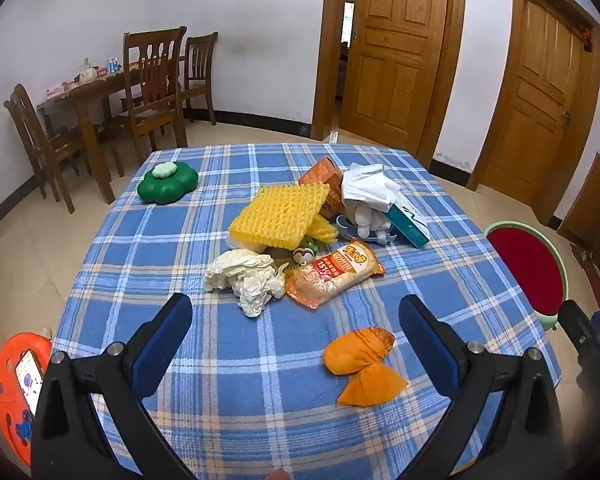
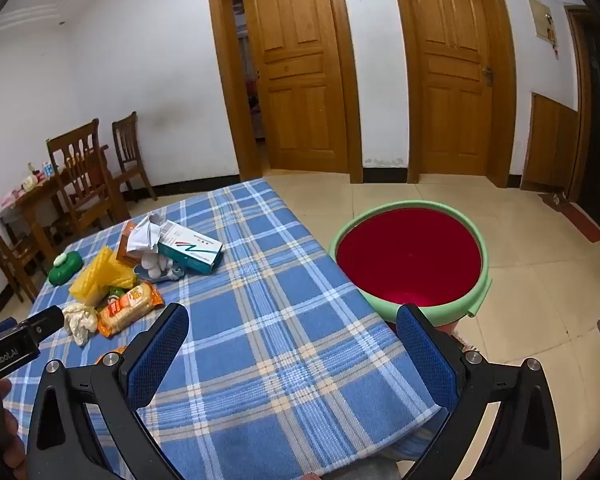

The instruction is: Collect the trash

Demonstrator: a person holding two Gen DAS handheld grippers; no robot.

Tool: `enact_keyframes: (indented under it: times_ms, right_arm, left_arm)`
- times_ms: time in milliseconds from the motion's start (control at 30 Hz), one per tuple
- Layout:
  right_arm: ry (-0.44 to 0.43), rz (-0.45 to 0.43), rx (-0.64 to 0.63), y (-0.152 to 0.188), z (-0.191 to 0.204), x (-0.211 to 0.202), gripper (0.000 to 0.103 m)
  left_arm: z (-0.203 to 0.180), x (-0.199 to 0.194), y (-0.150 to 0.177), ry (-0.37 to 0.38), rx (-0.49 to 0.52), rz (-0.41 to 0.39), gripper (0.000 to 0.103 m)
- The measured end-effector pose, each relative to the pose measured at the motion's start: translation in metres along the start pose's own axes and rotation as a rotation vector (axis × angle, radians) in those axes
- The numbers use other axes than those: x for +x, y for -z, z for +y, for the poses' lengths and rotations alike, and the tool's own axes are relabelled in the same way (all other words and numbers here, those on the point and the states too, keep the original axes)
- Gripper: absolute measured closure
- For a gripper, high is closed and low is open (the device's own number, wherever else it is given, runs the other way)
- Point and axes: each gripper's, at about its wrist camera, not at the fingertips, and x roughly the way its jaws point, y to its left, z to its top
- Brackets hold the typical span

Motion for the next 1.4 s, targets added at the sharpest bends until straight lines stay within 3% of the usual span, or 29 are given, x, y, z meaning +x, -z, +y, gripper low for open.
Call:
enact_keyframes:
  times_ms: [1400]
  right_arm:
    - [0.000,0.000,0.009,-0.0013,-0.0014,0.0000,0.000]
  left_arm:
    - [0.0002,0.0001,0.0002,0.007,-0.008,0.004,0.001]
